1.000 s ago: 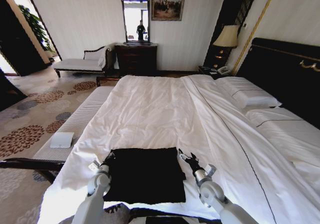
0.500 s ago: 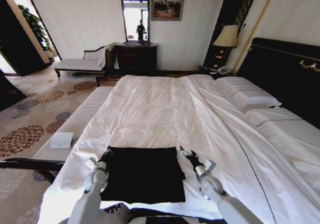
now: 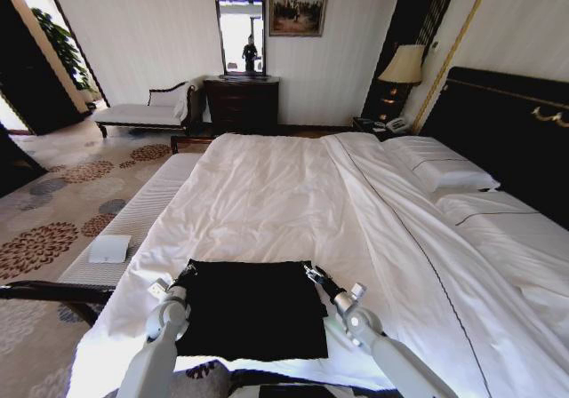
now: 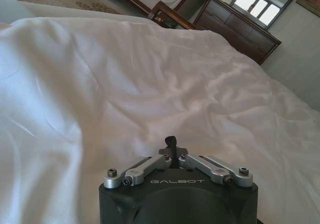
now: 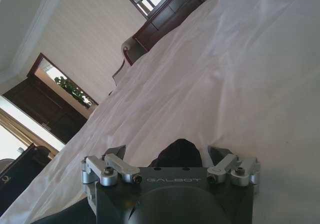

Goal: Fold the clothes on the bed.

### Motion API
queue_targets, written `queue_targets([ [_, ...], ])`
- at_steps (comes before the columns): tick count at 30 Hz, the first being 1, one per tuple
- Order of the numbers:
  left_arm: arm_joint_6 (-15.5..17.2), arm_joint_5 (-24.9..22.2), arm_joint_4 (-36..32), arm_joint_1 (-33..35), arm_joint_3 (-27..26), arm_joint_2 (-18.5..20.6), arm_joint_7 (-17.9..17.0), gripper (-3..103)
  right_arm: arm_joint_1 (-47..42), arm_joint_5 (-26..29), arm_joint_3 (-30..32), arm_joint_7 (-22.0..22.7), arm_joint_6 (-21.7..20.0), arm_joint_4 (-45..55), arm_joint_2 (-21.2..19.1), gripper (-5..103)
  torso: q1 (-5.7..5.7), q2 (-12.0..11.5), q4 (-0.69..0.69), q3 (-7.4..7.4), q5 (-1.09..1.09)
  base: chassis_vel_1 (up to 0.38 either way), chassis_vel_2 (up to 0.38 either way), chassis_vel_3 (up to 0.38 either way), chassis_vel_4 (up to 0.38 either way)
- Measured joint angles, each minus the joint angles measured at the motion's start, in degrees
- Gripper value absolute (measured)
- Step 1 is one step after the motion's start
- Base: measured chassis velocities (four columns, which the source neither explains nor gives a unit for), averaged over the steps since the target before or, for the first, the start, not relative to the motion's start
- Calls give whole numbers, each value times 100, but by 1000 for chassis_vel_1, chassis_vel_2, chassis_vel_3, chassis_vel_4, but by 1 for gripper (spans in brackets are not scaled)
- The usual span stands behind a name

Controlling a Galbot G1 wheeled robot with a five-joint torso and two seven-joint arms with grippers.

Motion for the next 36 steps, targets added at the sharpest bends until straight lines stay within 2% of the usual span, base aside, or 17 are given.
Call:
queue_targets([
  [1,0,0,0,0,0,0,0,1,0,0,0,0,0,0,0,95,0,0,0,0,0,0,0,0,0],
  [5,0,6,-10,13,-13,2,-1,1,61,-40,-57,-76,10,-117,58,74,0,0,0,0,0,0,0,0,0],
  [8,0,11,-17,15,-14,1,-1,1,63,-77,-69,-83,16,-139,66,69,0,0,0,0,0,0,0,0,0],
  [10,0,19,-24,16,-14,-6,-2,1,62,-97,-75,-86,28,-155,67,58,0,0,0,0,0,0,0,0,0],
  [11,0,19,-24,16,-14,-6,-2,1,62,-97,-75,-86,28,-155,67,58,0,0,0,0,0,0,0,0,0],
  [13,0,27,-26,16,-14,-13,-4,1,56,-100,-76,-107,45,-162,63,46,0,0,0,-1,1,0,0,0,0],
  [14,0,35,-25,16,-11,-19,-5,1,52,-101,-76,-138,65,-166,58,46,0,0,0,-1,1,0,0,0,0],
  [15,-1,45,-26,15,-6,-30,-7,1,43,-113,-76,-202,98,-172,50,36,0,0,0,-1,1,0,0,0,0],
  [18,-3,55,-27,14,-1,-41,-11,1,35,-190,-74,-284,167,-195,41,31,0,0,0,-1,1,0,0,0,0],
  [20,-6,62,-42,14,4,-47,-12,1,31,-308,-68,-321,250,-211,32,20,0,0,0,-1,1,0,0,0,0],
  [23,-6,63,-67,18,8,-48,-12,1,19,-342,-53,-321,298,-201,26,15,0,0,0,0,1,0,0,0,0],
  [25,-12,50,-123,33,9,-45,-5,1,-10,-353,-17,-322,359,-122,25,4,0,0,0,0,1,0,0,0,0],
  [30,-41,-72,-319,83,-46,1,44,1,-125,-180,165,-318,525,323,35,2,0,0,0,0,1,0,0,0,0],
  [33,-73,-324,-765,177,-168,113,73,1,-311,163,399,-296,721,1198,-22,2,0,0,1,0,1,0,0,0,0],
  [34,-88,-497,-1098,243,-245,198,79,1,-419,282,508,-274,812,1673,-95,2,0,0,1,0,0,0,0,0,0],
  [35,-88,-497,-1098,243,-245,198,79,1,-419,282,508,-274,812,1673,-95,2,0,0,1,0,0,0,0,0,0],
  [36,-89,-667,-1387,292,-307,267,71,1,-519,337,598,-264,894,2046,-160,2,0,0,1,-1,0,0,0,0,0],
])
